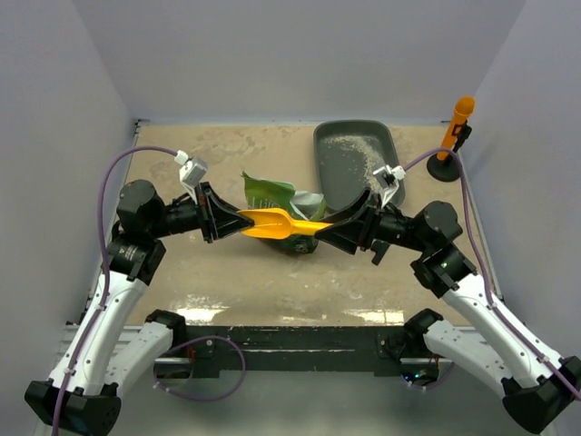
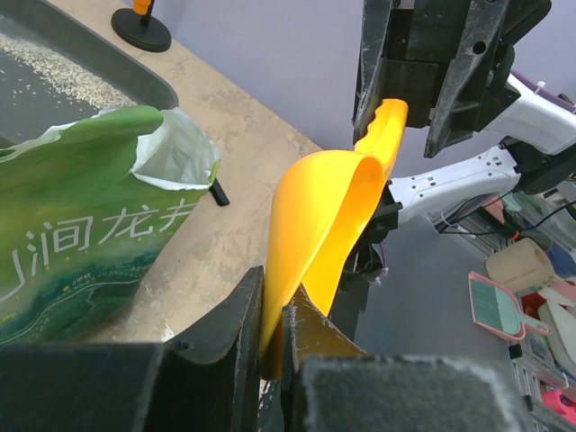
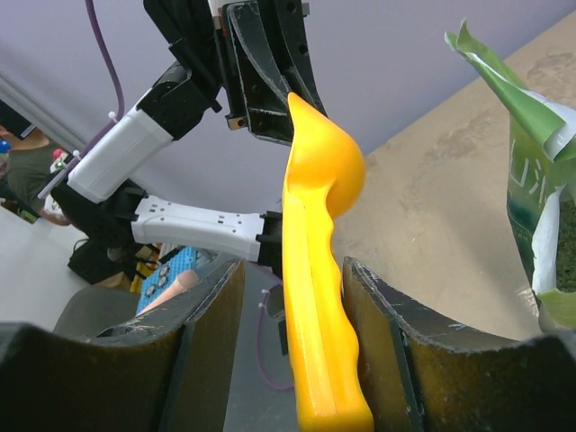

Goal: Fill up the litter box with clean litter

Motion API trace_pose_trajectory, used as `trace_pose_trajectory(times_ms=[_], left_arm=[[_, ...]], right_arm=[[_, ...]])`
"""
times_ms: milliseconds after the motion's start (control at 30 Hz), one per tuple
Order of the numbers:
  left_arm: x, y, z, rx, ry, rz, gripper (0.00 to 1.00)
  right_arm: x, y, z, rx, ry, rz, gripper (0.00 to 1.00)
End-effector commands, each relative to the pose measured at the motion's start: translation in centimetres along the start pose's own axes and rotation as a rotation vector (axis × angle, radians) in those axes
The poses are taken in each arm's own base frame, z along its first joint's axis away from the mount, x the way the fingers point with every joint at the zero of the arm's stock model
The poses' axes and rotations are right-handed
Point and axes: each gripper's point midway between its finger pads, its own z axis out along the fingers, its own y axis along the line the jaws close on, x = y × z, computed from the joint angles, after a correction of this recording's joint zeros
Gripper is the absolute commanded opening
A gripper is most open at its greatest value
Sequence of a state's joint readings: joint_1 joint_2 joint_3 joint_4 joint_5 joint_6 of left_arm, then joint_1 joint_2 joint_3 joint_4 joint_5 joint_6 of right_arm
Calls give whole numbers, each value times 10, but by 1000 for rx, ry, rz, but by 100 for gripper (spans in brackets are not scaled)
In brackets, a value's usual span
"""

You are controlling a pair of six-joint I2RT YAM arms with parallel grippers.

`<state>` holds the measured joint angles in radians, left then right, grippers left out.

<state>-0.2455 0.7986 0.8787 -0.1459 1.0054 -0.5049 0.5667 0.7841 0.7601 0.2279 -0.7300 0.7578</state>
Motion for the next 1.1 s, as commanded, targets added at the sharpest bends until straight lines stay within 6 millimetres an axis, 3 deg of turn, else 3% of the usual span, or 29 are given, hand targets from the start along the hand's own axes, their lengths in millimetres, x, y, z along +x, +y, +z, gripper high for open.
trace_pose_trajectory(times_ms=[0,100,333,433,567,700,900,933,1067], left_arm=[[-12,-8,0,11,-24,44,0],[-13,-8,0,10,-26,46,0],[-15,-9,-1,8,-31,51,0],[-14,-7,0,6,-28,44,0],[-14,-6,0,1,-30,40,0],[-12,2,1,-28,-28,34,0],[-24,1,-2,-57,-51,152,48],[-29,0,-4,-69,-64,180,67],[-38,15,-9,-179,-80,254,81]], right_arm=[[-19,14,-1,-13,-38,-75,50],[-17,14,0,-18,-30,-73,43],[-10,8,-1,-2,-16,-66,39],[-8,7,-2,2,-14,-62,27],[-9,5,-2,16,-13,-61,0],[-10,6,-2,17,-11,-75,0],[-22,4,-4,77,-33,-96,0],[-25,6,-5,95,-26,-93,0],[-46,2,-12,221,-51,-111,0]])
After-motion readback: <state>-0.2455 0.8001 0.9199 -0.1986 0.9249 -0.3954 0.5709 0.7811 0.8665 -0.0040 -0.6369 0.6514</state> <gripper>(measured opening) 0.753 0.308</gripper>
